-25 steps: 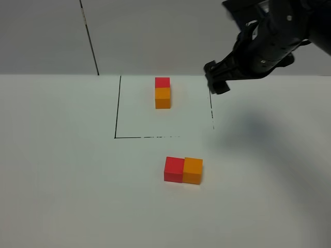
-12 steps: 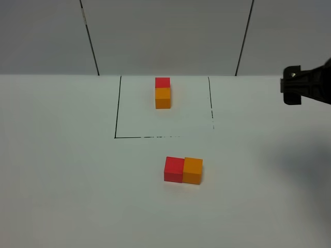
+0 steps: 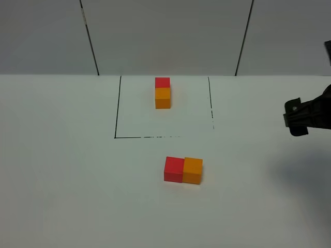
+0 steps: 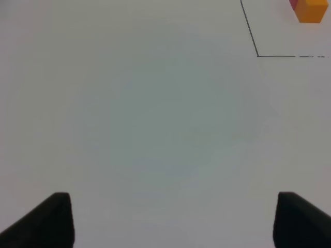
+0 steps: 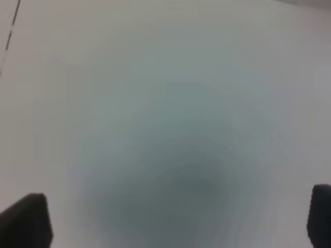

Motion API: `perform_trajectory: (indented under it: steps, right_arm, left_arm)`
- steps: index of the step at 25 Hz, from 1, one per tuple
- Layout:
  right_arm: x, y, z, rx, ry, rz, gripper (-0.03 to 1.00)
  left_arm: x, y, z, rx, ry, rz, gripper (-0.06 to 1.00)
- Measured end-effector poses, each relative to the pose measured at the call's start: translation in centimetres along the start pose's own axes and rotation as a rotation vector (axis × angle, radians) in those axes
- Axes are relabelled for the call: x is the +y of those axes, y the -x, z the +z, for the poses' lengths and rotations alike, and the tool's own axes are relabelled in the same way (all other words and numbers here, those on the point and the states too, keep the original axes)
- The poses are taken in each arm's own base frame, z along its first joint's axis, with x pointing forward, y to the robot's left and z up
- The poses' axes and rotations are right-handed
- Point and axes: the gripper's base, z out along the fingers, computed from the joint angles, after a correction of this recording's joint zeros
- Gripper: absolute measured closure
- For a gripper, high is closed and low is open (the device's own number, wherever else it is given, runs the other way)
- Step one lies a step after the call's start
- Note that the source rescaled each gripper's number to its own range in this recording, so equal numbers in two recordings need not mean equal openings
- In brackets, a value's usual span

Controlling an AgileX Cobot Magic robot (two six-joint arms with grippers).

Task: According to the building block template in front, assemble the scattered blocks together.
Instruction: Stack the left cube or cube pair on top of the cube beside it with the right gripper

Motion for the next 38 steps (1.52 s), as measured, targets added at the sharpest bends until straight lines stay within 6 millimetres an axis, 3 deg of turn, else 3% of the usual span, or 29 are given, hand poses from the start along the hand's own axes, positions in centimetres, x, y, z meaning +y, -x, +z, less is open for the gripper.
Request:
perform_trajectory:
  steps: [4,9,17,23,28,38]
  right_arm:
    - [2.9,1.2,2.3,0.044,0.099,-0.309,-0.03]
    - [8.6,3.8,4.2,0.063,0.259,-0.684,-0.03]
    - [16.1,4.7,8.2,0.3,0.392,-1.045,-0.03]
    - [20.1,3.5,10.9,0.332,0.434,-1.159,-0.03]
    - [22.8,2.7,11.4,0.263,0.463,-1.19,-0.03]
    - [24.5,1.8,12.9,0.22,0.498,-1.178,-0.02]
  left_arm:
    - [0.0,0.0,0.0,0.0,0.0,0.0,0.3]
    - [0.0,0.0,0.0,0.0,0.0,0.0,0.3]
    - [0.0,0.0,0.0,0.0,0.0,0.0,0.3]
    - [0.0,0.0,0.0,0.0,0.0,0.0,0.3]
    - [0.0,0.0,0.0,0.0,0.0,0.0,0.3]
    - [0.0,0.0,0.0,0.0,0.0,0.0,0.3]
